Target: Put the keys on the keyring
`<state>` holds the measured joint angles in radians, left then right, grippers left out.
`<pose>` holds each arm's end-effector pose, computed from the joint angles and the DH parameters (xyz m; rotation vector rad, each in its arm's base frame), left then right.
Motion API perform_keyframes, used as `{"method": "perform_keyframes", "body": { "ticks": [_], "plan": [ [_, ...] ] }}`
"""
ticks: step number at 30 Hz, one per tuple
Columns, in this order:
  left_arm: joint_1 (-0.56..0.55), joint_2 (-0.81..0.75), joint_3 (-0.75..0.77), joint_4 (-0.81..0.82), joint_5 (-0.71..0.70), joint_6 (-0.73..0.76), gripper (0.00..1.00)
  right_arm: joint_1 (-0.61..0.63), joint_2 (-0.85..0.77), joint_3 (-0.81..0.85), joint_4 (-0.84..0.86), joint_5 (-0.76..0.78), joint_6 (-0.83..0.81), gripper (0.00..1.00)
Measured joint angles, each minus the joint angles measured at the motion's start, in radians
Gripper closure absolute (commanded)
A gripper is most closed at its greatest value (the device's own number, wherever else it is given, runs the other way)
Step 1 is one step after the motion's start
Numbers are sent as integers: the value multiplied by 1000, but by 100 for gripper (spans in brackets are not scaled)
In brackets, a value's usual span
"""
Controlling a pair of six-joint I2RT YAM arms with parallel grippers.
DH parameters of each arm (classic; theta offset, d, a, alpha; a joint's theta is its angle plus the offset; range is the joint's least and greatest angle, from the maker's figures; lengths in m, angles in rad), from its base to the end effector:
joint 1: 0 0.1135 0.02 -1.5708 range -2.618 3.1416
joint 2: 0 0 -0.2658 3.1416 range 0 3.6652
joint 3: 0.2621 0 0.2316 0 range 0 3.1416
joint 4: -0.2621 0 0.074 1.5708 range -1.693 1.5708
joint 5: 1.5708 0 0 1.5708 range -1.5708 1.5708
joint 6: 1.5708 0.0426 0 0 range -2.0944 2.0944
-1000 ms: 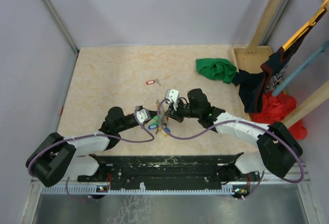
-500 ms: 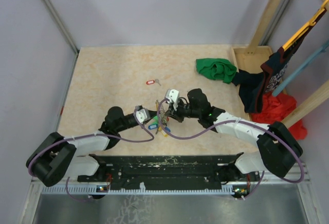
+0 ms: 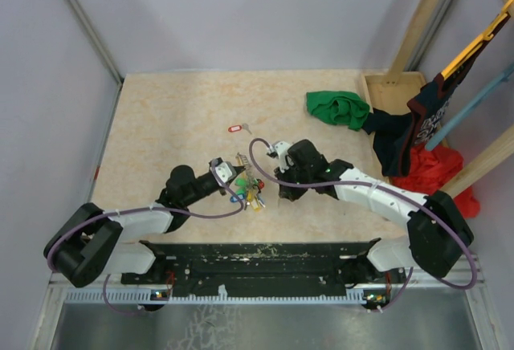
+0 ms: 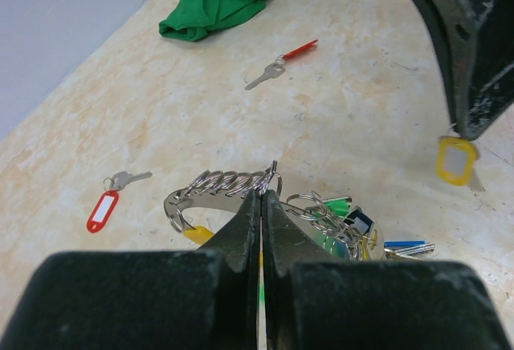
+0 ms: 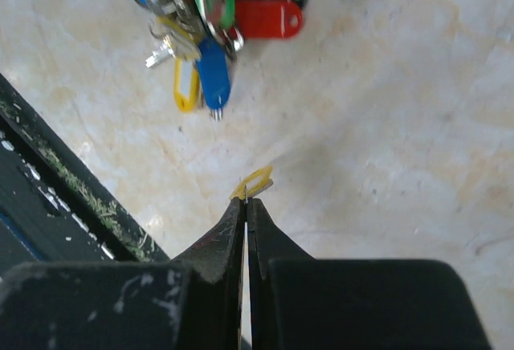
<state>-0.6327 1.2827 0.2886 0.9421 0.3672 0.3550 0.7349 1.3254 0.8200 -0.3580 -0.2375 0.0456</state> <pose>0.1767 -0.1486 0.2076 1.0185 1.2899 -0.5103 0.1826 0.1786 0.2278 -0.9494 2.3185 0.6277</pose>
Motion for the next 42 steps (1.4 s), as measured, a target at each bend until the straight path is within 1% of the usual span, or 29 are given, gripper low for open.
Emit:
{"method": "perform_keyframes", "body": {
  "ticks": [4,7,14,18,21,22,23,24,25,27,30,33,36,39,42],
  "plan": [
    [0,0,0,0,-31,-1,100,1,1,0,-104,62,80,100],
    [0,0,0,0,-45,-2,100,-6,29,8,-129,117,110,100],
    [2,0,0,0,-53,-8,100,-67,210,72,-68,215,131,100],
    [7,2,1,0,-52,-12,100,-77,272,92,-24,252,131,99],
    [11,7,5,0,-48,-15,100,-77,300,104,5,275,130,92],
    [11,8,5,0,-47,-16,100,-77,304,105,15,279,130,87],
    [12,8,6,0,-46,-18,100,-77,305,106,24,280,129,77],
    [13,8,6,0,-44,-18,100,-77,304,106,33,279,121,72],
    [13,8,6,0,-41,-19,100,-77,302,105,43,275,117,70],
    [16,8,6,0,-34,-23,100,-77,283,96,72,259,98,67],
    [26,8,6,0,-14,-35,100,-77,195,56,126,211,53,67],
    [37,8,6,0,18,-47,100,-78,83,14,203,133,-11,67],
    [47,8,6,1,61,-53,100,-79,12,-15,301,39,-90,69],
    [58,8,6,1,111,-59,100,-79,-6,-36,388,-56,-177,71],
    [63,8,6,1,156,-63,100,-79,-6,-54,430,-153,-267,71]
  ]
}}
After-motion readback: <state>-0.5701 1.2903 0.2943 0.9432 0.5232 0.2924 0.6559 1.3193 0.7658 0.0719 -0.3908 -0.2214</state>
